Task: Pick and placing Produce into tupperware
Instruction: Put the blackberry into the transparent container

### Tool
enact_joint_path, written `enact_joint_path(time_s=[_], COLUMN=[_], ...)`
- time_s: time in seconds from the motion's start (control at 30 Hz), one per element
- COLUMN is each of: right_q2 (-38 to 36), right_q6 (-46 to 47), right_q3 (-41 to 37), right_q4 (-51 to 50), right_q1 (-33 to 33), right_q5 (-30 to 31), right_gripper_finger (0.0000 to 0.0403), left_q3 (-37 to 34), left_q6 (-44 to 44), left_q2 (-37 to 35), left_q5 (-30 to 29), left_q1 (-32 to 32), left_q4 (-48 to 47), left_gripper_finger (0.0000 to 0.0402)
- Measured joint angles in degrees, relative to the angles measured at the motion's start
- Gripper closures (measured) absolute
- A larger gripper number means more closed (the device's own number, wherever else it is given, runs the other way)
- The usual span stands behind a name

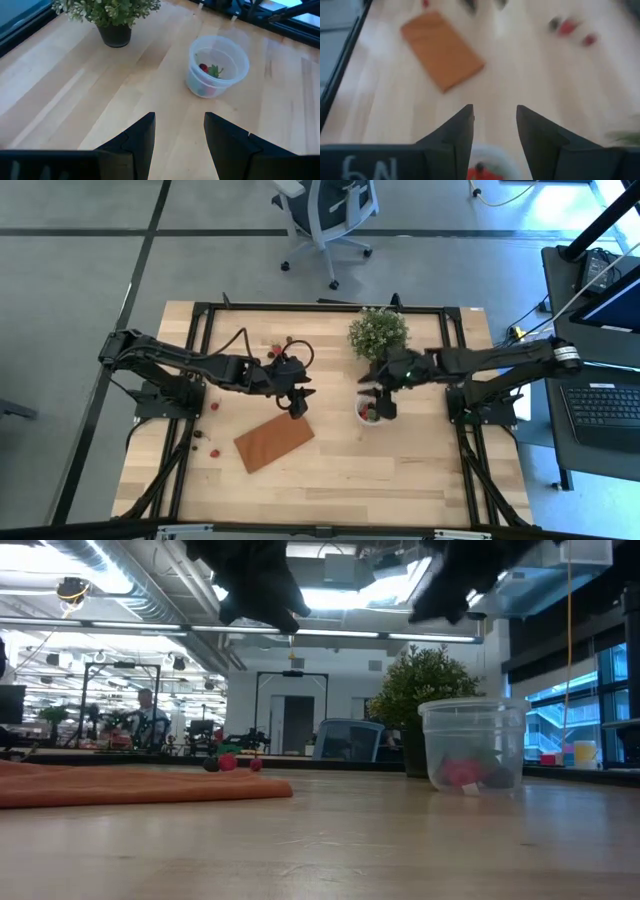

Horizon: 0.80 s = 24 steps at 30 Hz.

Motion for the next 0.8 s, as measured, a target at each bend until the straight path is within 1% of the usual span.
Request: enact_joint_path(time_s=[0.07, 0.2, 0.3, 0.37, 0.53, 0.6, 0.67, 0.8], right_q2=[-1.1, -3.3, -4.9, -5.5, -5.9, -5.9, -5.9, -5.9], right_q6=[-1.5, -3.7, -3.9, -3.7, -3.1, -2.2, -2.0, -0.7], right_q3=[3.2, 6.7, 7.1, 7.1, 7.1, 7.1, 7.1, 7.1], right_q4=[-2.7, -6.0, -5.8, -6.2, -6.9, -7.0, -7.0, -6.3], right_q1=[-0.8, -2.3, -3.7, -4.7, -6.5, -7.0, -7.4, -8.6], right_q5=[2.1, 6.1, 7.4, 7.9, 8.2, 8.2, 8.2, 8.2], right_gripper_finger=[0.0251, 0.0251, 0.0251, 0.0251, 0.0251, 0.0251, 0.0251, 0.0251], left_q3=[0.0, 0.0, 0.0, 0.0, 0.0, 0.0, 0.0, 0.0], left_q6=[-2.2, -6.9, -7.3, -7.3, -5.2, -8.0, -11.1, -11.9], left_q2=[0.0, 0.0, 0.0, 0.0, 0.0, 0.0, 0.0, 0.0], left_q5=[0.5, 5.9, 6.5, 6.5, 6.1, 4.7, 4.7, 5.7], left_q1=[0.7, 3.7, 5.3, 6.1, 7.7, 9.4, 12.2, 18.0], left_q4=[-0.5, -5.4, -9.5, -10.5, -10.6, -12.1, -15.5, -22.7], left_gripper_finger=[0.0235, 0.0211, 0.0189, 0.0179, 0.0176, 0.0176, 0.0177, 0.0181])
